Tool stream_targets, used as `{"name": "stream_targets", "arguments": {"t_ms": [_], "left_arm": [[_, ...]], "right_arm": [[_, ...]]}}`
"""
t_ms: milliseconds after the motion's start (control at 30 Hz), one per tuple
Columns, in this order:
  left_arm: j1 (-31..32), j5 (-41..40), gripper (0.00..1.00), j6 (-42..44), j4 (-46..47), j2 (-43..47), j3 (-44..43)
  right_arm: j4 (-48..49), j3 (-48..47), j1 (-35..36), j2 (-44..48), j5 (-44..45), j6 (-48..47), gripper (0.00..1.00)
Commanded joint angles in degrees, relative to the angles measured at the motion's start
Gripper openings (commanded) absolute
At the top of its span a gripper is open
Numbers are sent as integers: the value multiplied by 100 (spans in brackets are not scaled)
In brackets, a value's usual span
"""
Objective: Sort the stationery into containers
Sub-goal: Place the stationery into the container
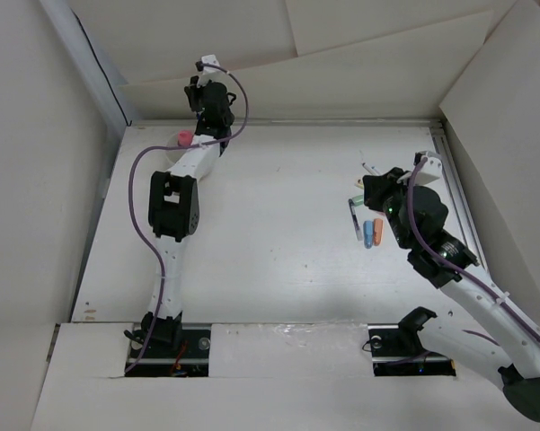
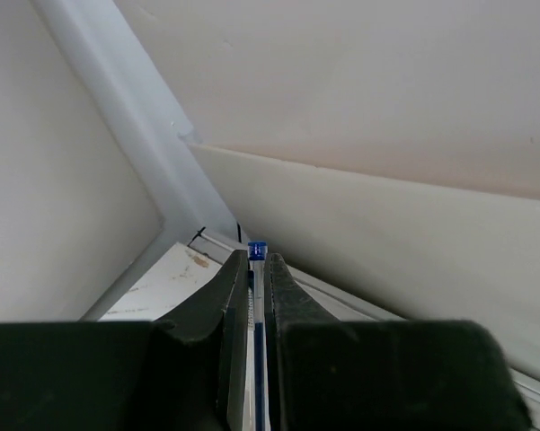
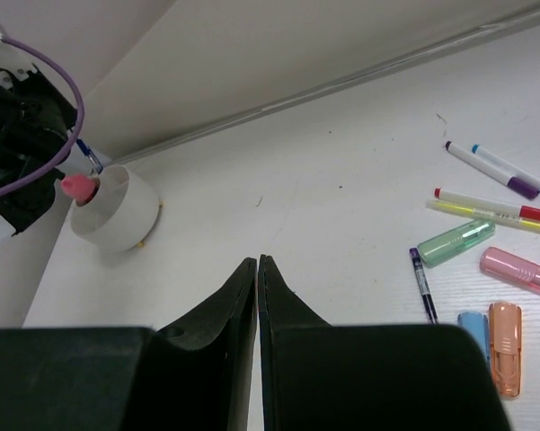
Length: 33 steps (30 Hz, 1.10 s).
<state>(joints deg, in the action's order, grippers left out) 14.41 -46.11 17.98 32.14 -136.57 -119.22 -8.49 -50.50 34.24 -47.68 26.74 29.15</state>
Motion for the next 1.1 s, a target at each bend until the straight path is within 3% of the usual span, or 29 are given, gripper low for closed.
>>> {"name": "stream_targets", "arguments": {"t_ms": [0, 333, 667, 867, 1067], "left_arm": [[-9, -74, 0, 127, 345, 113, 21], [-9, -22, 0, 127, 978, 658, 1294], [-9, -74, 0, 4, 1101, 833, 1849], [52, -179, 15, -198, 1101, 1123, 2156], [167, -285, 24, -268, 1101, 1353, 2429]], "right_arm": [[331, 40, 57, 31, 121, -84, 10], [331, 40, 57, -31, 121, -85, 10], [331, 40, 57, 22, 121, -85, 10], [331, 40, 57, 22, 121, -85, 10], [331, 92, 57, 127, 121, -85, 11]]}}
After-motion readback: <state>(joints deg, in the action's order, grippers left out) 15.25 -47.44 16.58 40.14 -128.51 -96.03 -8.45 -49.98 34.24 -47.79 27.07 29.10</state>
